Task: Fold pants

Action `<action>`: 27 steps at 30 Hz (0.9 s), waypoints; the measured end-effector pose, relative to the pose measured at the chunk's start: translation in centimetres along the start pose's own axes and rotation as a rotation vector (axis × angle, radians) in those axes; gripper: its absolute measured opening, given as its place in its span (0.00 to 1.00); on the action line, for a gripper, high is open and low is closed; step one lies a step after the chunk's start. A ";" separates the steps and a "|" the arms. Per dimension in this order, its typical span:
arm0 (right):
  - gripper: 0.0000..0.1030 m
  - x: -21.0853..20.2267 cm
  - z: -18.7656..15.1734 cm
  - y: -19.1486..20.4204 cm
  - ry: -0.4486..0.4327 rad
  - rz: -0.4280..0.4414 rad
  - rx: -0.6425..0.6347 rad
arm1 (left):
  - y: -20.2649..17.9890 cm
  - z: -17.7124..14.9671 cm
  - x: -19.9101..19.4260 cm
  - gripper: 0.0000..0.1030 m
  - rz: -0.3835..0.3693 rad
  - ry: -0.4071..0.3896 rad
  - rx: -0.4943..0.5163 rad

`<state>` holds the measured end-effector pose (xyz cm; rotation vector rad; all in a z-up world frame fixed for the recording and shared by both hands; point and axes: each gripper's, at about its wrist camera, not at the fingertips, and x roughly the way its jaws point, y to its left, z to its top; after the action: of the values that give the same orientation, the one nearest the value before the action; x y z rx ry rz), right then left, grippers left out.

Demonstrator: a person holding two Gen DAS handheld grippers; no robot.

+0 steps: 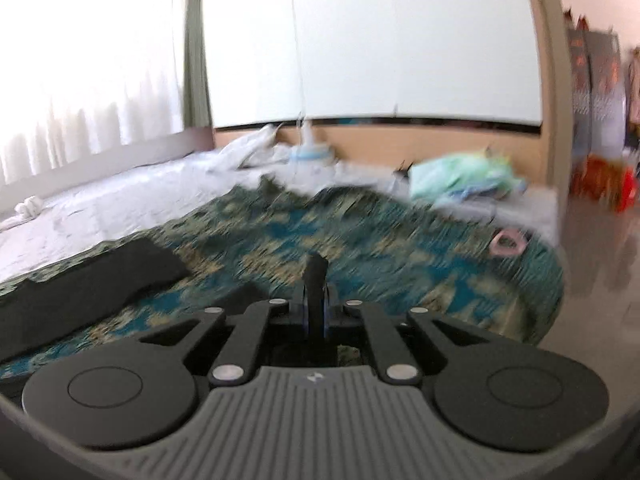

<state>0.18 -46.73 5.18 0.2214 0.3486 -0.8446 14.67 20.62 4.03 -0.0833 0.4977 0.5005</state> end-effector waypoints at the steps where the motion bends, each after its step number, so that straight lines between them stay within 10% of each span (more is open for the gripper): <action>1: 0.09 0.4 0.0 -0.4 0.011 -0.013 -0.003 | 0.0 -0.2 0.1 0.06 0.005 0.012 0.010; 11: 0.03 4.3 -3.5 -4.8 0.195 -0.120 0.050 | -0.1 -3.1 1.6 0.15 0.067 0.156 0.092; 17: 0.08 3.4 -2.4 -4.8 0.188 -0.089 0.059 | -1.1 -2.3 1.3 0.58 0.150 0.177 0.128; 22: 0.36 2.3 0.1 -3.2 0.161 -0.032 0.073 | -1.2 0.2 -1.0 0.90 0.070 0.127 0.087; 27: 0.58 1.6 2.9 -0.8 0.155 0.068 0.089 | -2.8 3.5 -2.1 0.95 0.013 0.095 0.084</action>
<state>1.14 -49.29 7.21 0.3813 0.4467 -0.7787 15.91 17.93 8.01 -0.0231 0.6115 0.4891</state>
